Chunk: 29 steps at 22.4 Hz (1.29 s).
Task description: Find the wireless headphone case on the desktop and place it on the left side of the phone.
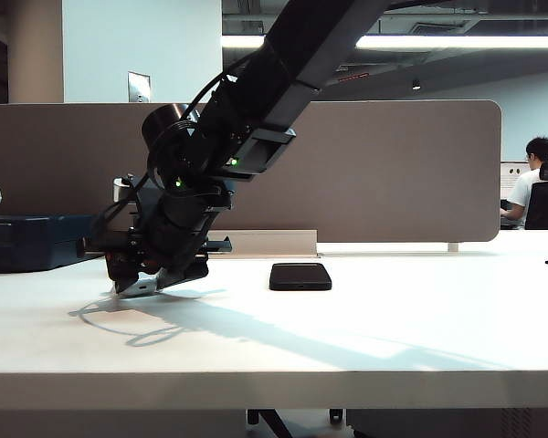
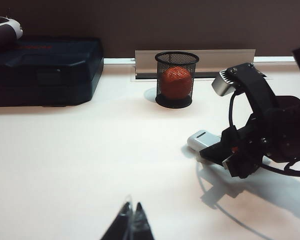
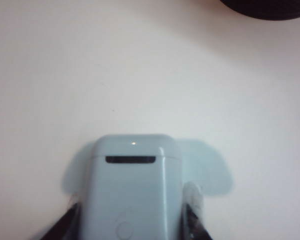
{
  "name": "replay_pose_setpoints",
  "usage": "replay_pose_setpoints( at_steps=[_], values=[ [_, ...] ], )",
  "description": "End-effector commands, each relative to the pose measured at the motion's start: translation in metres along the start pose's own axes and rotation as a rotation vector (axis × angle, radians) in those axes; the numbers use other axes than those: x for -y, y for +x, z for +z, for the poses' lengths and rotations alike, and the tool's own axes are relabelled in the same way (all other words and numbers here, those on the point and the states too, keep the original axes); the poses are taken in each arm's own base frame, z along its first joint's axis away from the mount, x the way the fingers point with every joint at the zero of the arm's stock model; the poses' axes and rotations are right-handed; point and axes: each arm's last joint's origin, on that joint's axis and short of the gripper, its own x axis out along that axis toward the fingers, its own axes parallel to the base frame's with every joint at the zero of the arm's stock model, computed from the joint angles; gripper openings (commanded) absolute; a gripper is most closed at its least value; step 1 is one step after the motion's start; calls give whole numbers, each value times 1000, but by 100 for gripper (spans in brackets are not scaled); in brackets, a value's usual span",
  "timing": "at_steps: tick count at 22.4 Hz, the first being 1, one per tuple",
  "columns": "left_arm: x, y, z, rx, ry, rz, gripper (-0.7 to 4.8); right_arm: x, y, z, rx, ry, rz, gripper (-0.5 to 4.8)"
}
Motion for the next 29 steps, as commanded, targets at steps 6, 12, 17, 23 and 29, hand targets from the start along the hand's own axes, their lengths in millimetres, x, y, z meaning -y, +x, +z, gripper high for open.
replay_pose_setpoints(
  at_steps=[6,12,17,23,29],
  values=[
    [0,0,1,8,0,2,-5,-1,-12,17,49,3,-38,200],
    [0,0,1,7,0,2,-5,3,-30,39,107,-10,-86,200],
    [0,0,1,8,0,2,-5,25,-44,54,124,15,-141,201],
    [0,0,1,8,0,2,-5,52,-52,59,105,40,-184,201],
    [0,0,1,8,0,2,-5,69,-56,60,85,65,-212,200]
  ],
)
